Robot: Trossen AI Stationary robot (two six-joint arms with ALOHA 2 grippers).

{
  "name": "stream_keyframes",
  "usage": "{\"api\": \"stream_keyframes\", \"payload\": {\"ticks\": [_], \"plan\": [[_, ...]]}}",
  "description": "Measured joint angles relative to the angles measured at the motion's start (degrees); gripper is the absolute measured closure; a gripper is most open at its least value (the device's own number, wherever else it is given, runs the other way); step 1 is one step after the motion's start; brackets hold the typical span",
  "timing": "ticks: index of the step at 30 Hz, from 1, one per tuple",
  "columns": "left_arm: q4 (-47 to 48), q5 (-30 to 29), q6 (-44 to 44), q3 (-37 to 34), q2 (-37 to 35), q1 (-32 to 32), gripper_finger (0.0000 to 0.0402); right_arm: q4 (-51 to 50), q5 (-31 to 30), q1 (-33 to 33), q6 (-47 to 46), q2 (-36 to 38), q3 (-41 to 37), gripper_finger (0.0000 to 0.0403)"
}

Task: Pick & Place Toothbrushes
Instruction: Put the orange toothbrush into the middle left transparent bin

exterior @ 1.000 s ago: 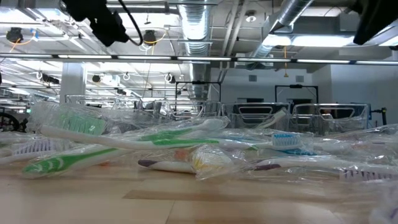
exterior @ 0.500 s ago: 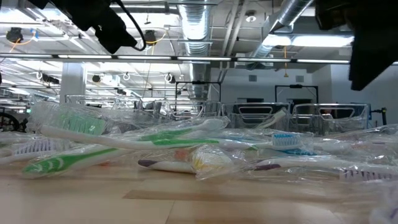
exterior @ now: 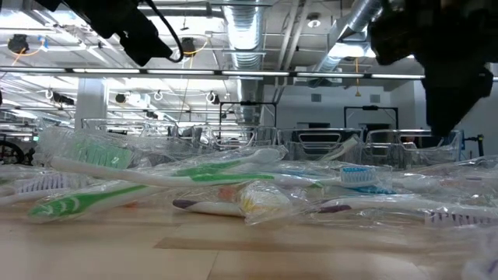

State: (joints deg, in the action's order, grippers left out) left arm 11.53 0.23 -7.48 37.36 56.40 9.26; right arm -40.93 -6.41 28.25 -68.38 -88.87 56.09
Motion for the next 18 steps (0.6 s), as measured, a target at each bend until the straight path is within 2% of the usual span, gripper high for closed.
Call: {"api": "stream_keyframes", "payload": {"ticks": [7,18], "plan": [[-0.15,0.00,1.19,0.00,0.00,0.00,0.0189,-2.74,2.70,-3.05,1.75,-5.12,0.77,0.0252],[-0.46,0.02,1.11,0.00,0.00,0.00,0.0189,-2.45,4.97,-3.63,1.26,-5.25,1.06,0.0269]]}}
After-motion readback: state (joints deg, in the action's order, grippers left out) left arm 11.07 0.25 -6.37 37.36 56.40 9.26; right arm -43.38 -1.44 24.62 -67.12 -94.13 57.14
